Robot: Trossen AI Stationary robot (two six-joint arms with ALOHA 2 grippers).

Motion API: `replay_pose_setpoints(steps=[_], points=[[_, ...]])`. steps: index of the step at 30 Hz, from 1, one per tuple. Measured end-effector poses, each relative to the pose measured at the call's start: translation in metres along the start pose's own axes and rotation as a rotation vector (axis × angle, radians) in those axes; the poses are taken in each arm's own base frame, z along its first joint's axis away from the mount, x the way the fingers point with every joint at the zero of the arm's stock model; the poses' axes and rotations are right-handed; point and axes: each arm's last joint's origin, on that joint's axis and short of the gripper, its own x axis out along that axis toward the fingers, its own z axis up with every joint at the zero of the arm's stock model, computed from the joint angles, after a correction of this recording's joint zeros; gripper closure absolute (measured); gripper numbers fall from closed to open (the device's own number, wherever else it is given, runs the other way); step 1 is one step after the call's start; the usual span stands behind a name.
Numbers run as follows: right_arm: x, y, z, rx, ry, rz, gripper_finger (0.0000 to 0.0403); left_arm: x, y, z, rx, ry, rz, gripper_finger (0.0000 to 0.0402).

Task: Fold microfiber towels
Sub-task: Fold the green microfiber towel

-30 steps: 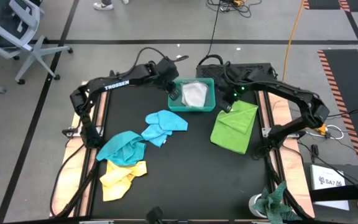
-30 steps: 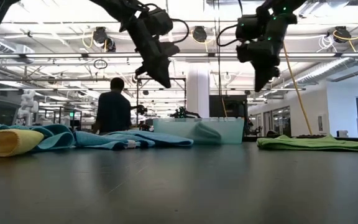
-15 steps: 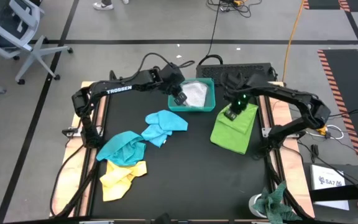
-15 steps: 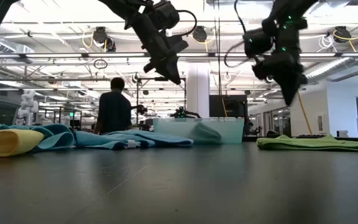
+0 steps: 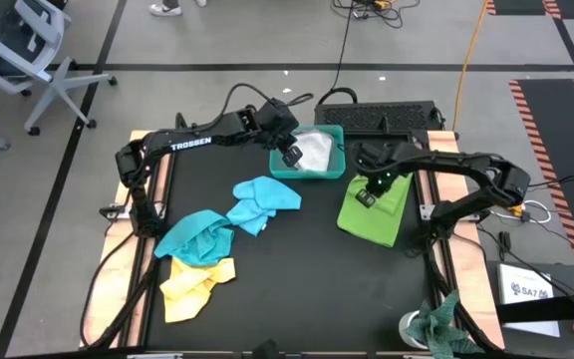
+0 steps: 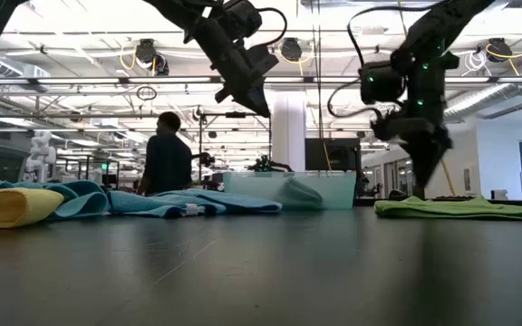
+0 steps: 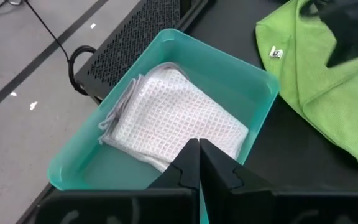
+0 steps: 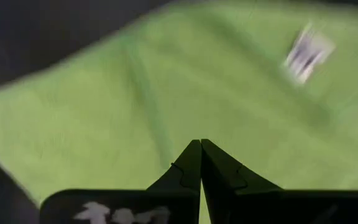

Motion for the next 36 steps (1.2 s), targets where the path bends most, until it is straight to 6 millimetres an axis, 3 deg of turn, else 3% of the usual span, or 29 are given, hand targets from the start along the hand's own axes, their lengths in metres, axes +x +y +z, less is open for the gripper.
replay_pose_setpoints(steps=[7,21,28,36], points=[[-0.006,-0.002,0.015,-0.172,-0.120,0.005,0.0389,0.000,0.000,0.000,0.000,0.001,0.000,0.0381],[0.002,-0.001,0.027,-0.252,-0.185,-0.026,0.0264,0.000,0.000,0.000,-0.004,0.000,0.001,0.0374],[0.022,-0.002,0.034,-0.331,-0.130,-0.097,0.0262,0.000,0.000,0.000,-0.006,0.001,0.000,0.0386],[0.030,-0.005,0.040,-0.358,-0.143,-0.117,0.0263,0.000,0.000,0.000,-0.009,0.003,0.001,0.0392]])
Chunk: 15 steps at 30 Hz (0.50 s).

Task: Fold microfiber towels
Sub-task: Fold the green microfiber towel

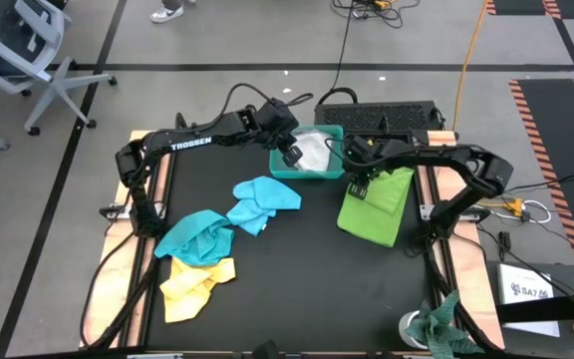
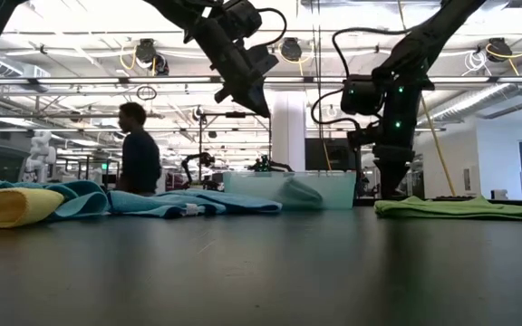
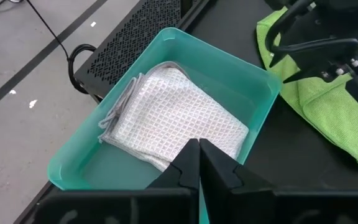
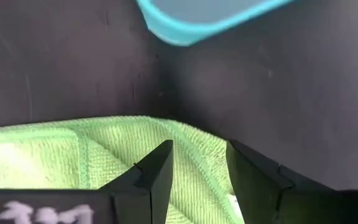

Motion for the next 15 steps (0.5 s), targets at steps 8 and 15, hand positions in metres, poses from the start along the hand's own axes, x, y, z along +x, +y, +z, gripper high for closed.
replay_pose_setpoints(steps=[8,15], points=[[0.018,-0.002,-0.006,0.008,0.060,0.037,0.0264,0.000,0.000,0.000,0.000,0.003,0.000,0.0375],[0.022,-0.006,-0.001,-0.018,0.006,0.022,0.0286,0.000,0.000,0.000,0.001,0.004,0.000,0.0395]])
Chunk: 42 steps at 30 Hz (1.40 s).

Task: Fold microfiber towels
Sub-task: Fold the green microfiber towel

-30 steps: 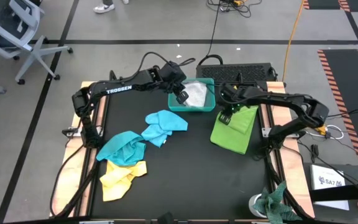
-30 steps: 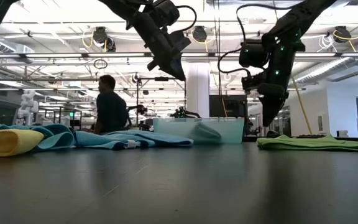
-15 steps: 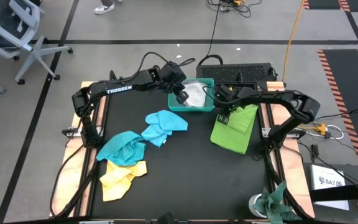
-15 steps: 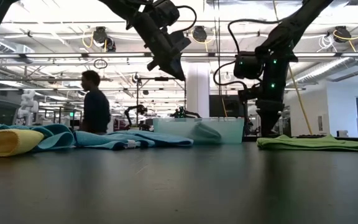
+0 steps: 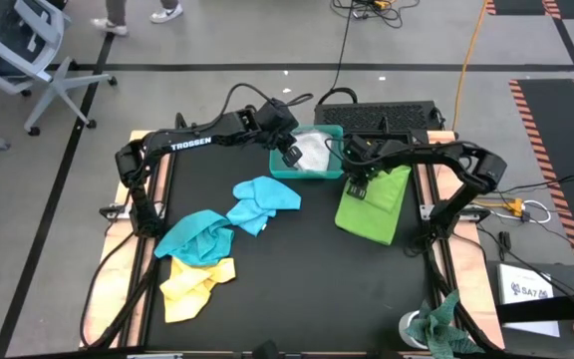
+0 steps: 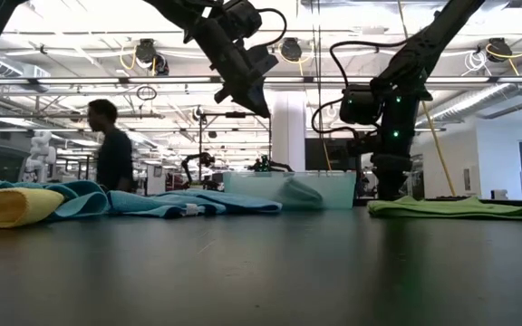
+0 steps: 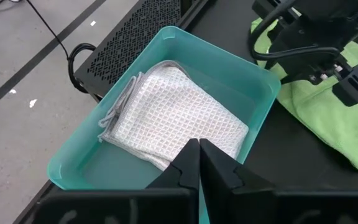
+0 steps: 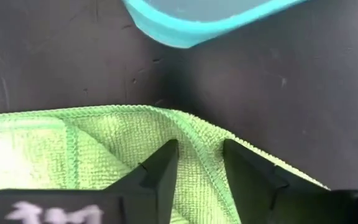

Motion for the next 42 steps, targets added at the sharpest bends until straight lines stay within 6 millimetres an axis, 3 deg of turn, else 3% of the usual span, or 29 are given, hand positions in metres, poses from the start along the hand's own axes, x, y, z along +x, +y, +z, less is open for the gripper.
replay_pose_setpoints(steps=[6,10,13,17,22,27,30,38,42], points=[[0.000,-0.004,0.002,0.019,-0.025,-0.011,0.0390,0.000,0.000,0.000,0.000,0.000,-0.001,0.0390],[-0.006,0.000,0.001,0.062,-0.036,0.013,0.0399,0.000,-0.001,0.000,-0.001,0.000,-0.003,0.0378],[-0.021,0.010,-0.001,0.093,-0.060,0.062,0.0400,0.000,-0.002,0.000,-0.005,0.001,-0.004,0.0377],[-0.056,0.025,-0.002,0.110,-0.171,0.117,0.0401,0.000,-0.003,0.000,-0.008,0.001,-0.005,0.0376],[-0.114,0.038,-0.007,0.125,-0.444,0.159,0.0402,0.000,-0.004,0.000,-0.027,0.001,-0.008,0.0376],[-0.169,0.040,-0.019,0.138,-0.776,0.171,0.0402,0.000,-0.008,-0.001,-0.089,0.003,-0.038,0.0376],[-0.189,0.038,-0.028,0.158,-0.895,0.147,0.0402,-0.001,-0.016,-0.001,-0.116,0.006,-0.062,0.0376],[-0.195,0.037,-0.035,0.143,-0.911,0.139,0.0402,-0.004,-0.043,0.001,-0.122,-0.047,-0.101,0.0376],[-0.193,0.037,-0.034,0.132,-0.901,0.138,0.0403,-0.003,-0.062,0.002,-0.094,-0.114,-0.031,0.0376]])
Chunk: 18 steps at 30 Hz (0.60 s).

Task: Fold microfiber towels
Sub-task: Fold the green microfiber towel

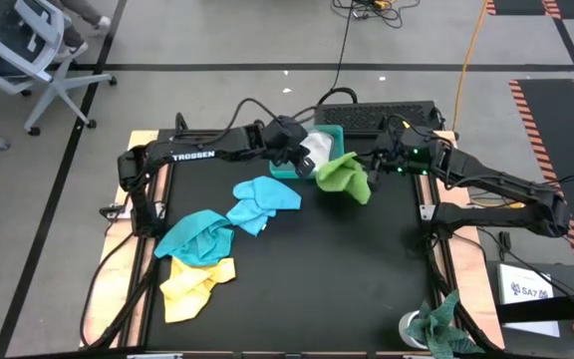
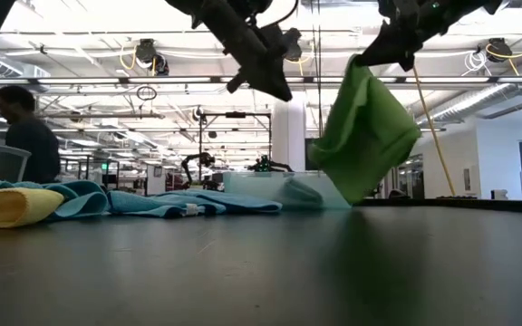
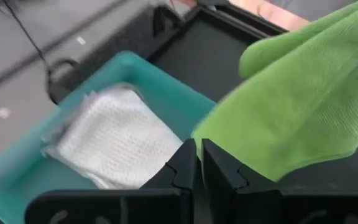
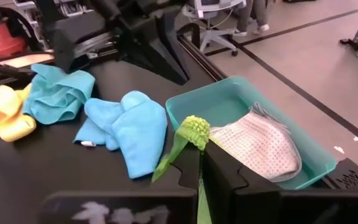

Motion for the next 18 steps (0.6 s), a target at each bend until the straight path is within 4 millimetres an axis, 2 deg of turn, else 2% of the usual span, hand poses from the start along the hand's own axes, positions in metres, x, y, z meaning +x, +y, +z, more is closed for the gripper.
replay_pose_setpoints(steps=[3,8,13,18], points=[[0.001,0.000,0.000,-0.018,0.003,0.000,0.0403,0.009,-0.013,-0.008,0.042,-0.001,0.027,0.0376],[0.001,0.000,0.000,-0.023,0.005,0.000,0.0403,0.018,-0.032,-0.015,0.050,-0.009,-0.026,0.0375],[0.001,0.000,-0.002,-0.034,0.027,0.001,0.0403,0.014,-0.053,-0.020,0.087,0.001,-0.152,0.0375],[0.001,0.000,-0.002,-0.042,0.022,-0.004,0.0403,0.006,-0.084,-0.028,0.128,-0.031,-0.241,0.0375]])
